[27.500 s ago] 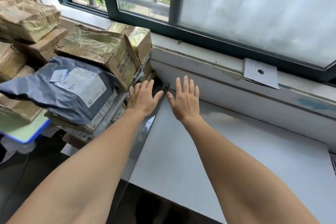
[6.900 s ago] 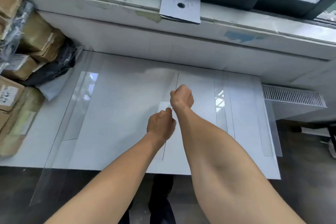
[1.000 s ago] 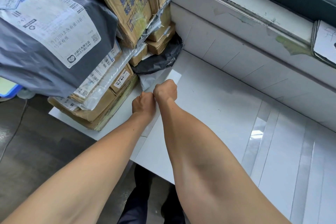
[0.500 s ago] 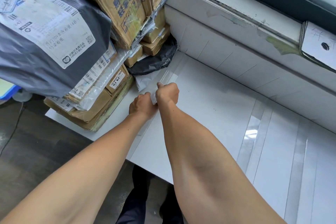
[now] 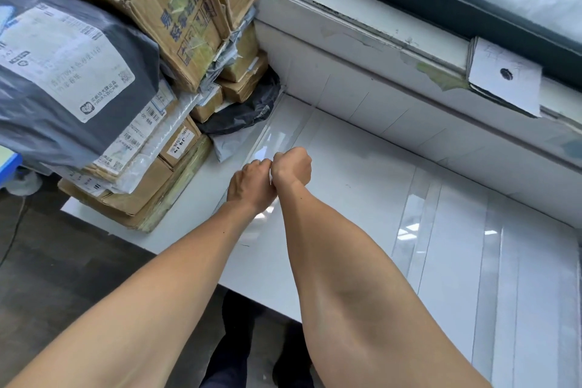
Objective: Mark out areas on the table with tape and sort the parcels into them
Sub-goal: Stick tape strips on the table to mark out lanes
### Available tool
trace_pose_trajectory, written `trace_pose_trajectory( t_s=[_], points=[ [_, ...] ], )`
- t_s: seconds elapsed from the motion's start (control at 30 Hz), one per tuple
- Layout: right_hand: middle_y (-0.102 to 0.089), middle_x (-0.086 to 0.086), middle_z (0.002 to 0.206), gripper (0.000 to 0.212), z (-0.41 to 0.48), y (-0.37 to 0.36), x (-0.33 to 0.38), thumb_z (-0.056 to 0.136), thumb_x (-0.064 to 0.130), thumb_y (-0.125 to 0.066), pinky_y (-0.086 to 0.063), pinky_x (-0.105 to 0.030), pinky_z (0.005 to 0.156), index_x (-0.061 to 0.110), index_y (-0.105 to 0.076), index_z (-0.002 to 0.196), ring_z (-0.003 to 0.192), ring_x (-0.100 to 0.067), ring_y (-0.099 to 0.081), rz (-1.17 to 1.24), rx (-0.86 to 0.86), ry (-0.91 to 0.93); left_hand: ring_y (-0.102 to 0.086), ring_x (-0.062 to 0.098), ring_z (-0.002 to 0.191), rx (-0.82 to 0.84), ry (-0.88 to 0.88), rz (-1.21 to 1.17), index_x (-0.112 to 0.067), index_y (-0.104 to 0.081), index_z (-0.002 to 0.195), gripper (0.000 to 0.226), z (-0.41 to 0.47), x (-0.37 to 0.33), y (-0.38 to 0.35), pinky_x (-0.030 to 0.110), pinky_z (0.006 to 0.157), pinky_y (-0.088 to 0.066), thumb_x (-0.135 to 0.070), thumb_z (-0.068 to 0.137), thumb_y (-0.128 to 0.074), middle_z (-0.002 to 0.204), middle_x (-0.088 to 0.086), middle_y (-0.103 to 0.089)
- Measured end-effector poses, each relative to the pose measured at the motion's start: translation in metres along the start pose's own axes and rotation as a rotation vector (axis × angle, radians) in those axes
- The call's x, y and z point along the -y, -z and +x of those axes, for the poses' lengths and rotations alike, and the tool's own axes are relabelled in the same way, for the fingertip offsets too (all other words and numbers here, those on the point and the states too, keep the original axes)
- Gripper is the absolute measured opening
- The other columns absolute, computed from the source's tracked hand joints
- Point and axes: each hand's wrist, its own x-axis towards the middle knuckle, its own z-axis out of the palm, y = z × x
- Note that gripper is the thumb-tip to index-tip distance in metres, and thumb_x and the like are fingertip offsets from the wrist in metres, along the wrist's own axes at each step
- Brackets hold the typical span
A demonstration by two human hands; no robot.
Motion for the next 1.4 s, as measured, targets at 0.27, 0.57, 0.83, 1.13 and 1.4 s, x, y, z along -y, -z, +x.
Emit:
trace_pose_trajectory(
  t_s=[0.27,0.57,0.83,1.13,1.4],
  points=[
    [-0.046,0.001,0.067,0.022,0.004,0.026,-0.041,0.088,0.011,-0.055,-0.037,-0.029,0.061,0.014,-0.045,0.069,0.07,-0.026,-0.052,-0.171,-0.038,0.067,-0.064,0.033,0.083,0.177,-0.002,-0.149,-0.017,-0.049,0.077,0.009,-0.019,-0.028,-0.016,0.029,0.052,-0.034,-0.022,0.081,-0.043,0.081,0.004,-0.064],
    [-0.05,0.0,0.071,0.019,0.013,0.058,-0.076,0.086,0.008,-0.056,-0.037,-0.029,0.06,0.014,-0.047,0.071,0.069,-0.026,-0.052,-0.2,-0.073,0.063,-0.061,0.032,0.081,0.227,-0.066,-0.16,-0.023,-0.047,0.068,0.013,-0.033,-0.065,-0.031,0.029,0.055,-0.036,-0.023,0.081,-0.046,0.081,0.005,-0.059],
    [-0.051,-0.001,0.075,0.006,0.025,0.083,-0.11,0.086,0.005,-0.052,-0.037,-0.03,0.06,0.011,-0.051,0.084,0.071,-0.025,-0.052,-0.209,-0.082,0.07,-0.059,0.031,0.071,0.198,-0.072,-0.104,-0.02,-0.045,0.068,0.012,-0.04,-0.099,-0.06,0.027,0.048,-0.031,-0.018,0.079,-0.045,0.076,0.005,-0.063],
    [-0.045,0.0,0.062,0.028,0.043,0.105,-0.134,0.088,0.008,-0.052,-0.032,-0.029,0.053,0.013,-0.04,0.063,0.066,-0.026,-0.052,-0.19,-0.101,0.034,-0.045,0.025,0.058,0.185,-0.113,-0.045,-0.014,-0.048,0.068,0.013,-0.035,-0.127,-0.083,0.026,0.045,-0.027,-0.012,0.081,-0.045,0.067,0.002,-0.055],
    [-0.066,-0.008,0.087,0.017,0.059,0.118,-0.14,0.093,0.018,-0.048,-0.037,-0.03,0.06,0.006,-0.06,0.091,0.071,-0.027,-0.055,-0.162,-0.16,0.062,-0.058,0.032,0.069,0.172,-0.105,-0.067,-0.01,-0.056,0.075,0.012,-0.031,-0.143,-0.099,0.03,0.052,-0.037,-0.014,0.083,-0.048,0.077,0.008,-0.063]
  ],
)
